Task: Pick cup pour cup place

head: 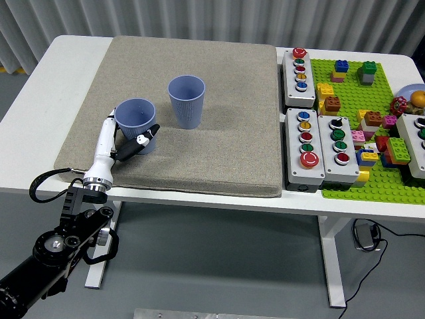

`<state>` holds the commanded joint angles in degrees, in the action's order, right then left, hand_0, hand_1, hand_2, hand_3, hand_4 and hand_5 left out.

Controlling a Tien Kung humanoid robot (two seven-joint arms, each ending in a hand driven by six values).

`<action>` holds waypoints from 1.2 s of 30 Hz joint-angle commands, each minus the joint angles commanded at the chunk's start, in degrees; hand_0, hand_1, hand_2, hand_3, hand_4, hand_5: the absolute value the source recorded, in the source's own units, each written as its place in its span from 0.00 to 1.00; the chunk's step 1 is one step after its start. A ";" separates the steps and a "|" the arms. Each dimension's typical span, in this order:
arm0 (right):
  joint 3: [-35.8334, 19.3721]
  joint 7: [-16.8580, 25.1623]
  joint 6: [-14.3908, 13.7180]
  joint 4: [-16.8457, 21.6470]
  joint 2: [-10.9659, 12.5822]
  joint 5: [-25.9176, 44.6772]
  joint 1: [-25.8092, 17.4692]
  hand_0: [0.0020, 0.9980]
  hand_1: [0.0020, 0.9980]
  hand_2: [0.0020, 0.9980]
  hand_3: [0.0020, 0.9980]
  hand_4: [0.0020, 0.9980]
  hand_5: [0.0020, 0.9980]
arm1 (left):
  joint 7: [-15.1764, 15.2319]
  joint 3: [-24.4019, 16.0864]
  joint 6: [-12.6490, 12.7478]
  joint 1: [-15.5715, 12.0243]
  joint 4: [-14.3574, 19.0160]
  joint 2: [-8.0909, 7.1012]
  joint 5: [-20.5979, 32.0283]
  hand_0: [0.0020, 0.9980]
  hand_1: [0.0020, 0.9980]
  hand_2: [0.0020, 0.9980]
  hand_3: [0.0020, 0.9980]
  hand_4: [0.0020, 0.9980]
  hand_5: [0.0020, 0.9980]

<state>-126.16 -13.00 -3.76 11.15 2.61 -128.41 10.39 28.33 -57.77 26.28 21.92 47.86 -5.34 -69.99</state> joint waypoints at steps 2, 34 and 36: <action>-0.02 0.00 0.00 0.00 0.00 0.02 -0.01 0.69 0.65 0.58 0.58 0.00 0.16 | -0.05 -0.21 -0.22 -0.17 0.18 0.00 -0.26 0.69 0.72 0.87 0.94 1.00 0.56; -0.45 0.04 0.28 0.01 0.03 -0.88 -0.56 0.69 0.65 0.58 0.58 0.00 0.16 | -0.85 -6.83 -1.69 -4.30 10.02 -1.13 -4.08 0.93 0.95 1.00 1.00 1.00 0.71; -0.44 0.05 0.28 0.00 0.04 -0.85 -0.55 0.69 0.65 0.58 0.58 0.00 0.16 | -0.94 -7.35 -1.69 -4.42 10.76 -1.21 -4.35 0.93 0.95 1.00 1.00 1.00 0.71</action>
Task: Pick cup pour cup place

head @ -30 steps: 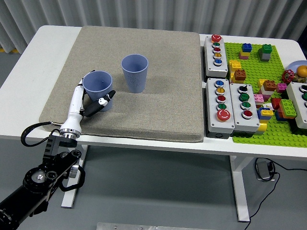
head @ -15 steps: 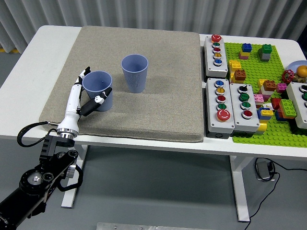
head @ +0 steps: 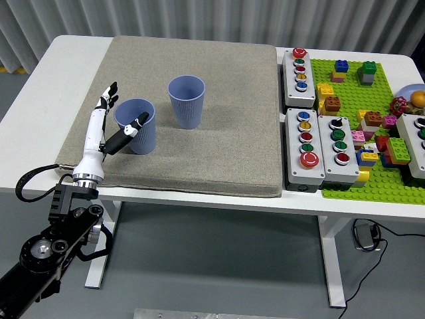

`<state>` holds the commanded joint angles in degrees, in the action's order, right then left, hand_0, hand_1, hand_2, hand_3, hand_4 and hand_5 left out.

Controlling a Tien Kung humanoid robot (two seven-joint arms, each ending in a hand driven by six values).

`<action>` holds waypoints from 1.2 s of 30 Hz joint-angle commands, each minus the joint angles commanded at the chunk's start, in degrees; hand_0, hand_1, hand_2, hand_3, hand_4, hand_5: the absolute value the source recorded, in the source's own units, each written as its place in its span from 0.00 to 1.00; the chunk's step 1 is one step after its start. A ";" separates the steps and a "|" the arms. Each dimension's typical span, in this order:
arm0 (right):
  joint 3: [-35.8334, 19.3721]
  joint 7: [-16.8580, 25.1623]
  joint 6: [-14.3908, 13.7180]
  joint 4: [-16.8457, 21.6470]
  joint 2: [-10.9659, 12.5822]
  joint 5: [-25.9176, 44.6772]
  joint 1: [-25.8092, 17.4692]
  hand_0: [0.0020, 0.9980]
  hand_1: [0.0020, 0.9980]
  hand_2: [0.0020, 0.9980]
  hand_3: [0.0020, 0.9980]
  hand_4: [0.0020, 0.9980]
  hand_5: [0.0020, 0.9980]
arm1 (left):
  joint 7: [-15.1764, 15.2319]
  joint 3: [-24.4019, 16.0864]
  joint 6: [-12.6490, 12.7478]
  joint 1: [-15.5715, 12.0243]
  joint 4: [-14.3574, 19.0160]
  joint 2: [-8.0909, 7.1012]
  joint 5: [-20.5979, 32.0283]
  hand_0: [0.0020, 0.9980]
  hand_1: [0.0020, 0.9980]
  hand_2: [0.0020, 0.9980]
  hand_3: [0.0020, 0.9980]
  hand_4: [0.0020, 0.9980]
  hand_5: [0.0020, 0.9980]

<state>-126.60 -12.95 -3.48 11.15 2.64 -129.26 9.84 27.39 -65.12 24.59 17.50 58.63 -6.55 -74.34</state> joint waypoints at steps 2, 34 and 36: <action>0.00 0.00 0.00 0.00 0.01 0.02 0.02 0.69 0.65 0.58 0.58 0.00 0.16 | -0.06 -0.47 0.00 -0.07 0.63 -0.10 -0.28 0.93 0.95 1.00 1.00 1.00 0.71; 0.16 -0.10 -0.26 -0.05 -0.09 0.71 0.48 0.69 0.65 0.58 0.58 0.00 0.16 | -6.93 -11.74 -8.89 1.73 4.64 -2.28 14.71 0.91 0.91 1.00 1.00 0.78 1.00; 0.04 -0.10 -0.24 -0.04 -0.10 0.54 0.53 0.69 0.65 0.58 0.58 0.00 0.16 | -5.07 -12.09 -7.26 1.69 5.39 -1.71 16.22 0.91 0.91 1.00 1.00 0.78 1.00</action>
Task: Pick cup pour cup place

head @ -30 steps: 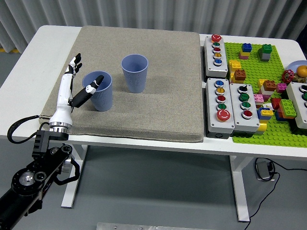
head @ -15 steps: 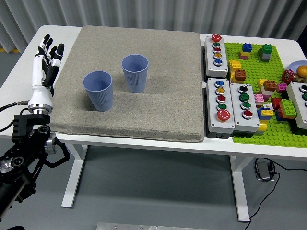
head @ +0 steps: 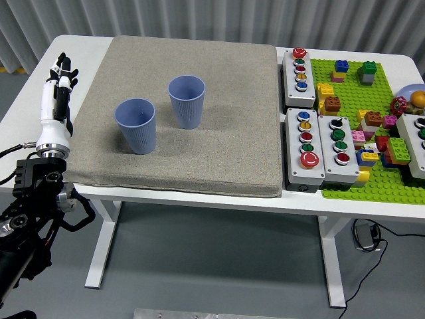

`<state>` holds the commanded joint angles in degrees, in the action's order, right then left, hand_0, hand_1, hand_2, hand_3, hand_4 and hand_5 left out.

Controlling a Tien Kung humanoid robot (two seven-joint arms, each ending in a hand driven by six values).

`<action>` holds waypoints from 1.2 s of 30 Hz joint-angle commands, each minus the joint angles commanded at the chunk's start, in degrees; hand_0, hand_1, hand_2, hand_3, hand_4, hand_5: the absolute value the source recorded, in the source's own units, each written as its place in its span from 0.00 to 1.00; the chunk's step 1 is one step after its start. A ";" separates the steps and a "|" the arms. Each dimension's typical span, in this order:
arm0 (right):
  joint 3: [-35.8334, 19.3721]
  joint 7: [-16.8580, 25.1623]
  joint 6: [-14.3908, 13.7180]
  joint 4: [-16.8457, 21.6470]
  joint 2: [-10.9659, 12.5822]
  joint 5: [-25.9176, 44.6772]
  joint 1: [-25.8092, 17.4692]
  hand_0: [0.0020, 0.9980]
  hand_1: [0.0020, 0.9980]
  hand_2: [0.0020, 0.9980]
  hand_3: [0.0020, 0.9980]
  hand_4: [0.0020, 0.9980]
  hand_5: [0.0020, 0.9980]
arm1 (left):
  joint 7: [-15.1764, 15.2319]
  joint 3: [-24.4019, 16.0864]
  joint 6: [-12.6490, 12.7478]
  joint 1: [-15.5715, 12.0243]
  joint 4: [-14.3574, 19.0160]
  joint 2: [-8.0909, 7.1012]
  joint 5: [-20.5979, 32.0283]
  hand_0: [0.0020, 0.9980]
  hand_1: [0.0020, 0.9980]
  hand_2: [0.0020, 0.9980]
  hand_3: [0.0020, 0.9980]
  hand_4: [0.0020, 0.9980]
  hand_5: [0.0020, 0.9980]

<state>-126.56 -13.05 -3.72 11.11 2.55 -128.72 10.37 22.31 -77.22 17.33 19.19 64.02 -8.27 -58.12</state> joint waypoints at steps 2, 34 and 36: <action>-0.11 -0.03 0.05 0.02 -0.02 -0.20 0.05 0.69 0.65 0.58 0.58 0.00 0.16 | 1.77 -0.16 1.90 0.05 0.74 0.53 1.55 0.91 0.91 1.00 1.00 0.78 1.00; -0.55 0.01 0.25 0.07 -0.14 -1.24 -0.53 0.69 0.65 0.58 0.58 0.00 0.16 | 8.68 -0.71 9.63 -1.96 3.37 3.18 6.09 0.89 0.88 1.00 1.00 0.77 1.00; -0.48 0.01 0.22 0.06 -0.14 -1.15 -0.59 0.69 0.65 0.58 0.58 0.00 0.16 | 8.53 -0.49 9.53 -2.20 3.66 3.08 5.54 0.89 0.88 1.00 1.00 0.77 1.00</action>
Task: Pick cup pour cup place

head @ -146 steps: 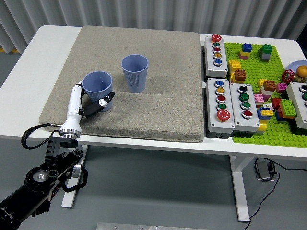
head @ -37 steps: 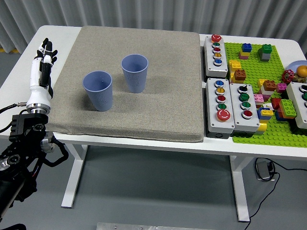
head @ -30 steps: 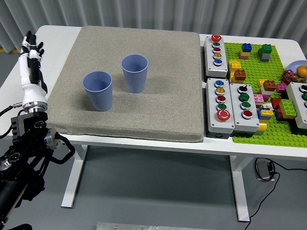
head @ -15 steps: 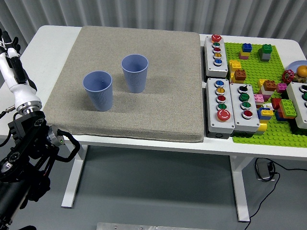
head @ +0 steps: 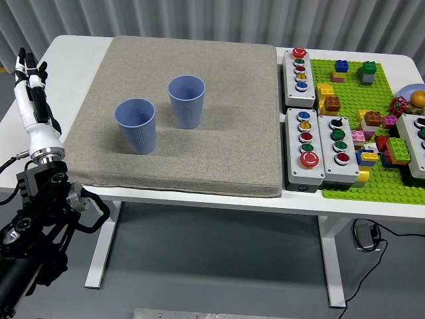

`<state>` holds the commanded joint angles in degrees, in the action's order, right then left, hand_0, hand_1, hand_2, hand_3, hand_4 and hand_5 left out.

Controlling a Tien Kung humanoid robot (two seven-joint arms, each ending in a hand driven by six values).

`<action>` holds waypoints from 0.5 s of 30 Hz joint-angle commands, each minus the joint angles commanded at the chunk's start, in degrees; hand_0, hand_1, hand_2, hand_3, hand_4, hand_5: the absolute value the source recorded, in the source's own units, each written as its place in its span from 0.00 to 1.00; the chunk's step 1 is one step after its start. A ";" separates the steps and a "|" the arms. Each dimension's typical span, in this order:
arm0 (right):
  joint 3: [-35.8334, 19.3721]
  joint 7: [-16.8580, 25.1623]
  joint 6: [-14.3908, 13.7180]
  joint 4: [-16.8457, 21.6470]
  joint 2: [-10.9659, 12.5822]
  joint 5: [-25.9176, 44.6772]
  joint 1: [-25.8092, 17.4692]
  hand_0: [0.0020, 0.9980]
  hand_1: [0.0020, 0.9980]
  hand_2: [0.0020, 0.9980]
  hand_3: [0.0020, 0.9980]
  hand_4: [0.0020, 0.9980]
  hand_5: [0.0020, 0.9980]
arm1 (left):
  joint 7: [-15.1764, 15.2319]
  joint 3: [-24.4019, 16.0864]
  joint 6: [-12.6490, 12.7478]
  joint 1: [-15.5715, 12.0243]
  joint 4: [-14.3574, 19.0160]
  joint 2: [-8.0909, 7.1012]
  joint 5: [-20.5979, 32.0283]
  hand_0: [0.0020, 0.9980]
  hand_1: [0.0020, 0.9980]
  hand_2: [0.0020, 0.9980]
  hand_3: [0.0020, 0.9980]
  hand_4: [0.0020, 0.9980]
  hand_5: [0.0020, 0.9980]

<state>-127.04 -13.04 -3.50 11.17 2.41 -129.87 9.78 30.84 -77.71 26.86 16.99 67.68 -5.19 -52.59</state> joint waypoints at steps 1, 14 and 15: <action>-0.01 0.00 -0.03 0.00 -0.01 0.03 -0.02 0.69 0.65 0.58 0.58 0.00 0.16 | -0.04 0.13 -0.02 -0.13 0.25 -0.04 -0.05 0.89 0.88 1.00 1.00 0.77 1.00; 0.21 -0.02 -0.05 0.05 -0.17 -0.13 -0.01 0.69 0.65 0.58 0.58 0.00 0.16 | -0.48 -0.05 -0.20 -0.43 0.59 -0.06 -0.69 0.89 0.87 1.00 1.00 0.75 1.00; 0.29 -0.07 0.00 0.08 -0.23 -0.13 -0.05 0.69 0.65 0.58 0.58 0.00 0.15 | -0.48 -0.17 -0.18 -0.58 0.65 -0.13 -0.79 0.88 0.87 1.00 1.00 0.75 1.00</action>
<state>-126.75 -13.11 -3.50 11.25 2.18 -130.00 9.73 30.36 -77.88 26.68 16.41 68.33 -5.32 -53.38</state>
